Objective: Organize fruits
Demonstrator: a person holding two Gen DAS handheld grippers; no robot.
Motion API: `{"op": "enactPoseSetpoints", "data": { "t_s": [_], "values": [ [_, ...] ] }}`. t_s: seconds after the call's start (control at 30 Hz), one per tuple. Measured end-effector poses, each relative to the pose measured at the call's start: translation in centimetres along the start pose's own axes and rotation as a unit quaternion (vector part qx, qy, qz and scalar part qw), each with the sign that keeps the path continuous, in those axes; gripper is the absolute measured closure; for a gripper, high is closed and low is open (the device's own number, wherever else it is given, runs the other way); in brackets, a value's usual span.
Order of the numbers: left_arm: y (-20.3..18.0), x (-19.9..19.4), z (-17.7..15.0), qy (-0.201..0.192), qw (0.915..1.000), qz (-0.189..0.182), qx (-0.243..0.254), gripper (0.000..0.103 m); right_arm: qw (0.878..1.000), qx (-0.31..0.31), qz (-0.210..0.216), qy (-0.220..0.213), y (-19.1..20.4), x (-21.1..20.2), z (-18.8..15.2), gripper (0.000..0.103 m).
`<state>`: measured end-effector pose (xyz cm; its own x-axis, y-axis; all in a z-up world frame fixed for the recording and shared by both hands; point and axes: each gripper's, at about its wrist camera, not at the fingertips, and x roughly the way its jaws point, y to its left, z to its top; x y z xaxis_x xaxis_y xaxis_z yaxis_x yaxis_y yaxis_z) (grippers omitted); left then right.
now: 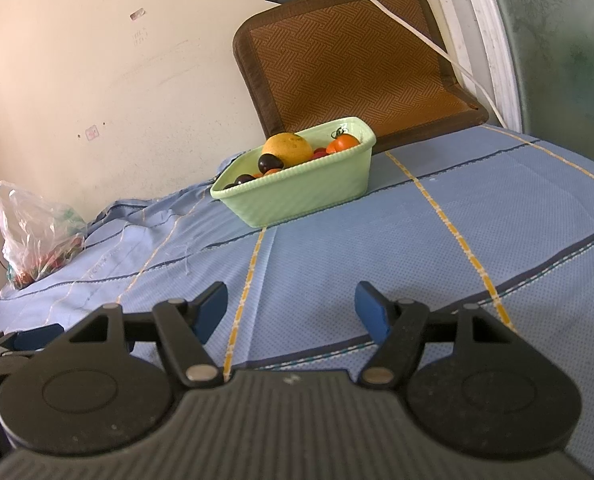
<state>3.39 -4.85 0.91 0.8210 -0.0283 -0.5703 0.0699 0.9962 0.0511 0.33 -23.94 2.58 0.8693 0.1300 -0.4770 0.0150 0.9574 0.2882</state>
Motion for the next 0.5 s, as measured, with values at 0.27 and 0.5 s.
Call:
{"op": "enactPoseSetpoints", "data": {
  "t_s": [0.27, 0.5],
  "values": [
    [-0.38, 0.46, -0.16, 0.018, 0.9997, 0.008, 0.017, 0.000, 1.000, -0.001, 0.001, -0.001, -0.05, 0.00, -0.02, 0.031],
    [-0.84, 0.35, -0.21, 0.014, 0.9994, 0.018, 0.027, 0.000, 1.000, 0.000, 0.007, 0.000, -0.28, 0.03, 0.09, 0.030]
  ]
}}
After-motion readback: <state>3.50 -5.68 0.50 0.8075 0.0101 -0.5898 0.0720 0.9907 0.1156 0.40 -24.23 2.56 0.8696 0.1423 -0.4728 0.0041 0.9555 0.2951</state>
